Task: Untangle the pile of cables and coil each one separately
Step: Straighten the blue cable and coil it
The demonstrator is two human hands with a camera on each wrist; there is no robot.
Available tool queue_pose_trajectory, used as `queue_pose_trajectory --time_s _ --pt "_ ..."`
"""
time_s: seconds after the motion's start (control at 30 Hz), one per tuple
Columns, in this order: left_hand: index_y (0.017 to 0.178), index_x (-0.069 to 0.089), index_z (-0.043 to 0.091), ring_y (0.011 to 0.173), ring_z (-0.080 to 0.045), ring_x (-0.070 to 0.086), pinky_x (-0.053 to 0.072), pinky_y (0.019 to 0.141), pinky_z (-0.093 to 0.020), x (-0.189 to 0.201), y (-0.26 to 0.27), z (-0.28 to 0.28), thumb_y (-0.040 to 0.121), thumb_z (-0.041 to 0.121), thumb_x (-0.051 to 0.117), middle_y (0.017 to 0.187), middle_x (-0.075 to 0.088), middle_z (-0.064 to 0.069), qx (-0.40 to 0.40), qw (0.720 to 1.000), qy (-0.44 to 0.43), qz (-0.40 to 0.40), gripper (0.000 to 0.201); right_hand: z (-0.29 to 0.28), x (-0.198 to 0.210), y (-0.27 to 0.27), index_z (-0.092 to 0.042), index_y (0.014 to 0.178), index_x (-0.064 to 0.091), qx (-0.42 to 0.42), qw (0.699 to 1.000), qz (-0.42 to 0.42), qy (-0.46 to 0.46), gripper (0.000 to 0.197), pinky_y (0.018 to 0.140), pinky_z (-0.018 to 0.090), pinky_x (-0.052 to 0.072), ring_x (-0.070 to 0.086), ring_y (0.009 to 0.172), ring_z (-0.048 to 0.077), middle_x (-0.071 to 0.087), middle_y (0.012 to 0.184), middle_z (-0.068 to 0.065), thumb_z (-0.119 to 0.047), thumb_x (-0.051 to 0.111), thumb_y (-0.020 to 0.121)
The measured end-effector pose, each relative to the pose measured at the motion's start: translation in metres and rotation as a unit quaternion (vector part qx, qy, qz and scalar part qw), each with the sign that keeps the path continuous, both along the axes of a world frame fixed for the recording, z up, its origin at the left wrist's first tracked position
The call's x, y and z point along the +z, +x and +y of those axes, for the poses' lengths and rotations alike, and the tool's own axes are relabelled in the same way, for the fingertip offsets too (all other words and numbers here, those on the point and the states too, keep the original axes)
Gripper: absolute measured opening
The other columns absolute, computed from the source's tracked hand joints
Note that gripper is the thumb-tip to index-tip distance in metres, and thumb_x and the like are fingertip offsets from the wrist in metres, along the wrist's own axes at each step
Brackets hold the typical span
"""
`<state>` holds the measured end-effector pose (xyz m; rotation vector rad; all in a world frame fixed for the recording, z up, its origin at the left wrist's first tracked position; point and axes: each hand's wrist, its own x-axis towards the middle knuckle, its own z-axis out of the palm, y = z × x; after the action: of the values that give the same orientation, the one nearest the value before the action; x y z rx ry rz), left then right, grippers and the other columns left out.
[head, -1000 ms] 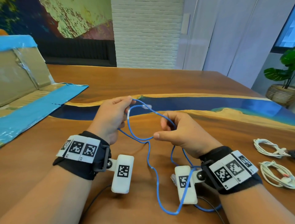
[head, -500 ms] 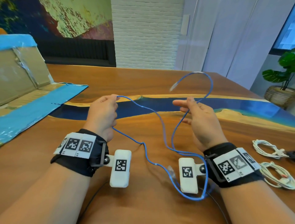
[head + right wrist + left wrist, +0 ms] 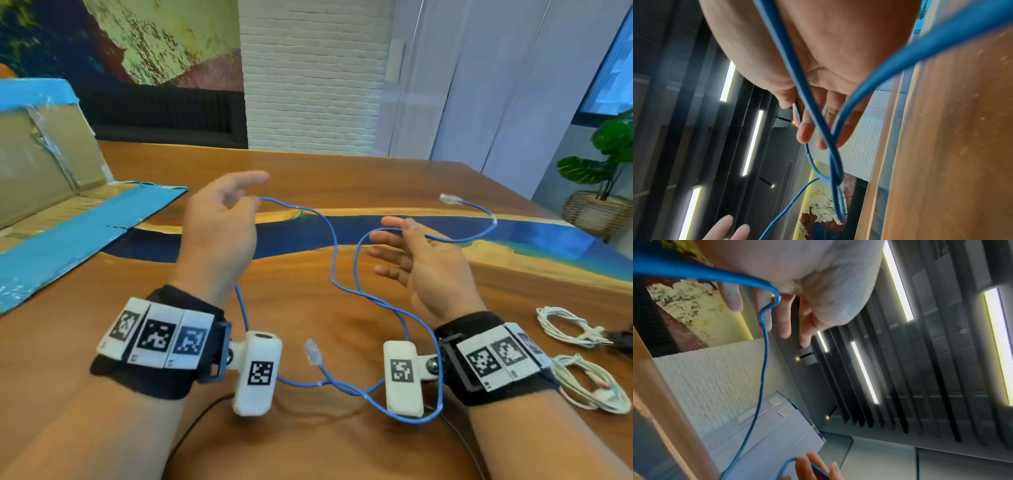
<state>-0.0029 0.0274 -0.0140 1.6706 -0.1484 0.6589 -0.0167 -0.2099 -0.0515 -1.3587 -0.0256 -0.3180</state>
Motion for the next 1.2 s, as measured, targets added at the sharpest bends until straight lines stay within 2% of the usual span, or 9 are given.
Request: queue_pose_trajectory --time_s 0.07,0.2,0.3,0.43,0.63,0.8,0.93,1.1,1.2 --pt "0.1 0.078 0.029 0.088 0.006 0.059 0.044 0.074 -0.006 0.0 -0.005 -0.007 0.099 0.011 0.055 0.11 0.072 0.006 -0.059 0.997 0.048 0.01 0.029 0.0 0.0 0.0 -0.02 0.116 0.067 0.013 1.0 -0.008 0.001 0.031 0.079 0.038 0.058 0.074 0.102 0.024 0.078 0.109 0.004 -0.034 0.041 0.108" --pt "0.091 0.076 0.042 0.144 -0.005 0.036 0.02 0.123 -0.044 0.0 -0.013 -0.013 0.098 0.023 0.06 0.123 0.061 0.026 -0.058 0.966 0.25 0.013 0.025 0.0 0.0 0.0 -0.022 0.129 0.062 0.023 1.0 -0.006 0.011 0.036 0.081 0.041 0.059 0.071 0.11 0.021 0.074 0.121 -0.002 -0.036 0.035 0.11" --pt "0.089 0.072 0.042 0.12 0.009 0.053 0.009 0.125 -0.05 0.009 -0.028 -0.023 0.097 0.033 0.06 0.092 0.065 0.039 -0.092 0.929 0.358 0.011 0.017 0.001 0.0 0.0 -0.025 0.135 0.058 0.018 1.0 -0.004 0.018 0.038 0.074 0.038 0.059 0.071 0.112 0.02 0.073 0.124 -0.005 -0.038 0.032 0.111" --pt "0.098 0.075 0.042 0.086 0.006 0.064 0.052 0.091 -0.032 0.011 -0.035 -0.048 0.094 0.037 0.065 0.088 0.072 0.024 -0.24 0.883 0.401 0.054 0.011 0.003 -0.001 0.001 -0.023 0.136 0.057 0.024 0.997 0.011 0.067 0.04 0.078 0.041 0.059 0.07 0.115 0.025 0.073 0.125 -0.001 -0.038 0.03 0.111" --pt "0.125 0.062 0.051 0.072 -0.005 0.06 0.05 0.069 -0.027 -0.004 -0.023 -0.076 0.097 0.03 0.061 0.089 0.07 0.008 -0.34 0.764 0.533 0.127 0.035 0.007 0.001 -0.001 -0.02 0.135 0.059 0.045 0.992 0.033 0.113 0.042 0.084 0.045 0.06 0.072 0.111 0.024 0.074 0.123 0.0 -0.041 0.032 0.11" --pt "0.085 0.069 0.033 0.065 -0.003 0.062 0.048 0.063 -0.028 -0.007 -0.014 -0.064 0.093 0.021 0.057 0.08 0.073 0.011 -0.295 0.79 0.511 0.169 0.019 0.002 -0.003 0.002 -0.019 0.134 0.059 0.029 0.994 0.027 0.105 0.043 0.084 0.048 0.06 0.072 0.108 0.024 0.074 0.121 0.0 -0.041 0.03 0.11" --pt "0.081 0.074 0.017 0.075 -0.017 0.069 0.048 0.069 -0.023 -0.007 -0.011 -0.037 0.093 0.007 0.057 0.081 0.076 -0.004 -0.322 0.855 0.355 0.197 0.023 -0.003 -0.005 0.006 -0.021 0.128 0.062 -0.012 0.998 0.025 0.064 0.038 0.079 0.043 0.059 0.073 0.105 0.027 0.076 0.115 0.0 -0.039 0.033 0.11" --pt "0.076 0.077 0.019 0.075 -0.014 0.067 0.047 0.068 -0.02 -0.009 -0.008 -0.019 0.083 0.037 0.078 0.08 0.074 -0.009 -0.382 0.865 0.271 0.181 0.019 -0.003 -0.009 0.008 -0.019 0.117 0.064 -0.04 0.998 0.029 0.026 0.036 0.071 0.04 0.056 0.072 0.091 0.025 0.078 0.107 0.005 -0.036 0.034 0.111" --pt "0.09 0.08 0.018 0.072 -0.023 0.071 0.051 0.066 -0.02 -0.014 -0.005 -0.019 0.086 0.011 0.08 0.079 0.077 -0.005 -0.317 0.904 0.229 0.174 0.009 -0.006 -0.012 0.01 -0.016 0.113 0.065 -0.044 0.998 0.034 0.03 0.034 0.064 0.035 0.056 0.07 0.082 0.023 0.078 0.104 0.007 -0.034 0.036 0.111"
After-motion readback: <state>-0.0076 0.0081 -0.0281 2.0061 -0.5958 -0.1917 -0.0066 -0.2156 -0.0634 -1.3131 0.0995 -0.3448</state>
